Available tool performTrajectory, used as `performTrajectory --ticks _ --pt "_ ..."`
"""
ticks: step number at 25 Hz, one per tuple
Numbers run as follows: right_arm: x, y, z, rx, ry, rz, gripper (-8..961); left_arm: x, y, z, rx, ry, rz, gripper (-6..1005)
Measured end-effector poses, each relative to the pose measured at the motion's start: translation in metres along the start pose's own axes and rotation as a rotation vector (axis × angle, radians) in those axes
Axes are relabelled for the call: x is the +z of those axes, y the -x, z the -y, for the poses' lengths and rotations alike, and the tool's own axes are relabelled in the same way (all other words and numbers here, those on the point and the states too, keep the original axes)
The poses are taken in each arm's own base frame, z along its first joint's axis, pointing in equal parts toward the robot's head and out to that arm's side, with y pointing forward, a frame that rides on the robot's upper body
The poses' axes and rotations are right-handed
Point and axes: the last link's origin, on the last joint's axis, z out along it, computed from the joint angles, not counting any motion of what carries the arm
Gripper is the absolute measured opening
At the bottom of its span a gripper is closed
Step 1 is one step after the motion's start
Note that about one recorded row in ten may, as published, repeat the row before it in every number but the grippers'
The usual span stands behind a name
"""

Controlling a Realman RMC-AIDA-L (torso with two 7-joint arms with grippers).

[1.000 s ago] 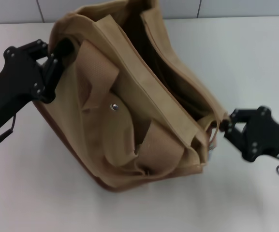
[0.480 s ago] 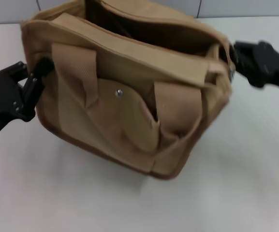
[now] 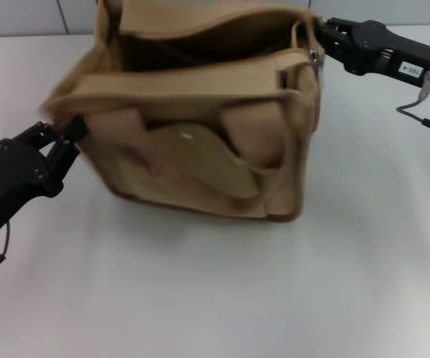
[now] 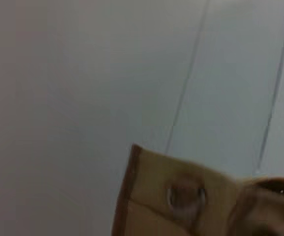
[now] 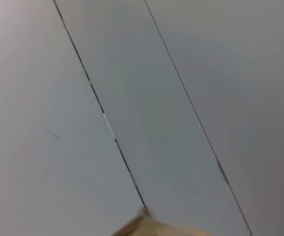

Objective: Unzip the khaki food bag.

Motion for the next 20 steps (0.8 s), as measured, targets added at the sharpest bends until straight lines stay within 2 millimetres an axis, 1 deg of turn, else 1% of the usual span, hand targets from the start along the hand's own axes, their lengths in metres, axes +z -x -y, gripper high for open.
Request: performTrajectory --ticks 1,3,6,8,11,13,15,17,18,20 --pt "0.001 -0.001 0.001 0.002 -0.008 -0.002 125 0.0 0.002 0.001 -0.009 -0.011 0.011 65" --pt "0.0 -0.002 0.004 0.007 -0.031 -0.004 131 0.0 0.005 0.002 -0.018 -0.025 0.024 145" --pt "-0.004 -0.006 0.009 0.019 -0.075 -0.005 139 -0.001 0.005 0.001 -0.015 -0.021 0.02 264" --pt "-0.01 -0.009 0.012 0.036 -0.106 0.005 144 -0.001 0.003 0.0 -0.013 -0.01 0.011 343" --pt "-0.027 -0.01 0.015 0.07 -0.155 0.068 278 -0.002 -0.001 -0.001 -0.007 0.011 -0.006 461" --pt "-0.044 -0.008 0.016 0.09 -0.181 0.14 368 -0.005 -0.006 -0.002 0.0 0.034 -0.023 541" --pt "-0.059 -0.007 0.013 0.103 -0.189 0.207 436 -0.008 -0.013 -0.003 0.011 0.066 -0.039 623" --pt "-0.076 -0.005 0.005 0.103 -0.171 0.275 504 -0.011 -0.019 -0.005 0.024 0.111 -0.047 705" --pt "-0.083 -0.004 0.0 0.092 -0.149 0.3 538 -0.011 -0.019 -0.005 0.024 0.111 -0.047 721" --pt "-0.094 -0.003 -0.014 0.049 -0.082 0.326 593 -0.015 -0.027 -0.009 0.042 0.194 -0.04 753"
